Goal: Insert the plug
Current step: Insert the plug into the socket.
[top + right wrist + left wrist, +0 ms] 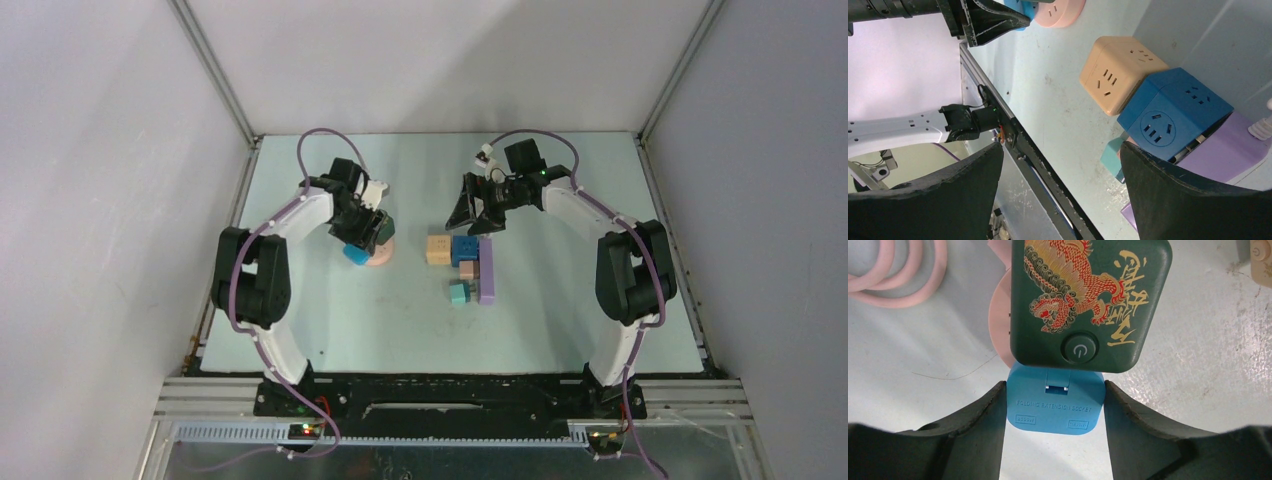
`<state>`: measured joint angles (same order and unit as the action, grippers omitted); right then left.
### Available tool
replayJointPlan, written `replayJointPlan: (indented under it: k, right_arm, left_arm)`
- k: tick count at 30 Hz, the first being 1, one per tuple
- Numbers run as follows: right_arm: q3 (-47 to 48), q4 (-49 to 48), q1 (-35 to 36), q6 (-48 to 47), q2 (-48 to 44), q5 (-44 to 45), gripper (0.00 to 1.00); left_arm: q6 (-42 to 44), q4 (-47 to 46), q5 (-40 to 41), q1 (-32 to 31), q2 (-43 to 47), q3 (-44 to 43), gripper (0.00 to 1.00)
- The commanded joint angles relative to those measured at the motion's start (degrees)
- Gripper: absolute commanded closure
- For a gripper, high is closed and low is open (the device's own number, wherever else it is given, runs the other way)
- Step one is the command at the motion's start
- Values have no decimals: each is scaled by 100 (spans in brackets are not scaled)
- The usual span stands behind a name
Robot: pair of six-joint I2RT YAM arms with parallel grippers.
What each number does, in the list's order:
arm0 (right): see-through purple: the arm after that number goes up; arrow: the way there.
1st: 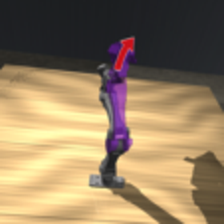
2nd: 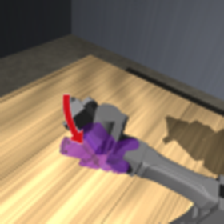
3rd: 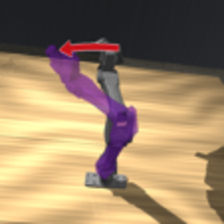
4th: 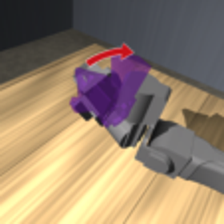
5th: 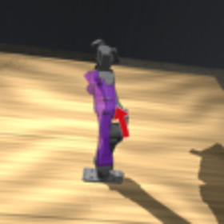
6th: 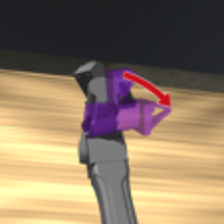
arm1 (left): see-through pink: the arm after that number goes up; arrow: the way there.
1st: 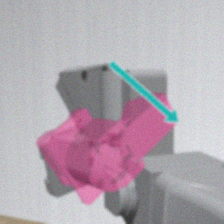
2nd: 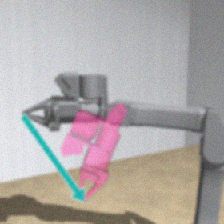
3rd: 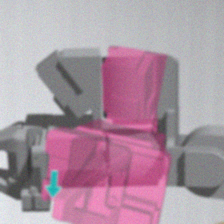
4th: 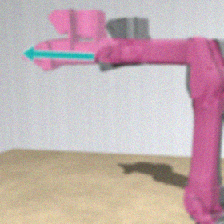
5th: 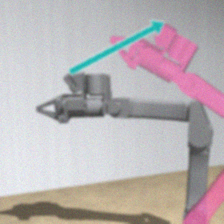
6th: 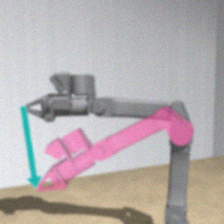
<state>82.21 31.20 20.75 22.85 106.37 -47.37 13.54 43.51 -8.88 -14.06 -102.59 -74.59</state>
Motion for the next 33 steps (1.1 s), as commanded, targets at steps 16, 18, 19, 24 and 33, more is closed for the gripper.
replayJointPlan:
  k: [16, 18, 19, 24, 33]
  right_arm:
    - [-30, -25, -36, -79, -154, -63, 11]
    - [-30, -9, -30, -84, -146, -61, 11]
    - [-30, -9, -31, -80, -136, -61, 11]
    - [-21, 24, -35, -103, -180, -12, 10]
    - [63, 360, -23, -356, -286, 383, 9]
  left_arm:
    - [-79, 200, 536, -27, -543, -47, 100]
    - [-35, 374, 491, -33, -671, -206, 100]
    - [-2, 447, 454, -27, -727, -265, 100]
    - [43, 257, 466, -31, -377, -25, 70]
    - [-104, -604, 610, -34, 1480, 764, 0]
